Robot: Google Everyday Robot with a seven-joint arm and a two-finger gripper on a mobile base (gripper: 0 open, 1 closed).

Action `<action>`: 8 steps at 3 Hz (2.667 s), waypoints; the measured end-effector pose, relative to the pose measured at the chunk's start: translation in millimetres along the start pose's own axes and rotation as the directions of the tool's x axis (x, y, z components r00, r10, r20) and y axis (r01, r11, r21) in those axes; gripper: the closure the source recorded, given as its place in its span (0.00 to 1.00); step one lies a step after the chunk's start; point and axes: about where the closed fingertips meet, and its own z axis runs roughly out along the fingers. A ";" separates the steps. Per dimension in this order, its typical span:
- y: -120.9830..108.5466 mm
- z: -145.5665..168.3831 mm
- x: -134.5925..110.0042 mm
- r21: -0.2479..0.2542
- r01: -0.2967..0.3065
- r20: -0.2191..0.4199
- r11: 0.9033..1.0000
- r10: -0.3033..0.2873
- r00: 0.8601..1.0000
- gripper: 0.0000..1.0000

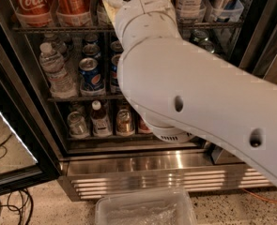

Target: Pick orange can from top shelf of fridge

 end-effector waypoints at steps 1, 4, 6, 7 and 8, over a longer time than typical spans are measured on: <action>-7.2 0.3 7.1 0.027 -0.010 -0.012 1.000 0.010 1.000 0.33; -6.7 28.8 29.0 0.004 -0.008 -0.038 1.000 0.008 0.999 0.33; -11.4 51.4 29.5 0.001 0.014 -0.019 1.000 -0.014 1.000 0.32; -12.1 51.5 28.6 0.005 0.016 -0.017 1.000 -0.016 1.000 0.32; -20.1 58.1 27.7 0.034 0.030 -0.007 0.999 -0.030 1.000 0.32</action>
Offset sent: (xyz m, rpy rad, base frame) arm 0.0195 -0.0311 -0.0278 0.0170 0.0422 -0.0822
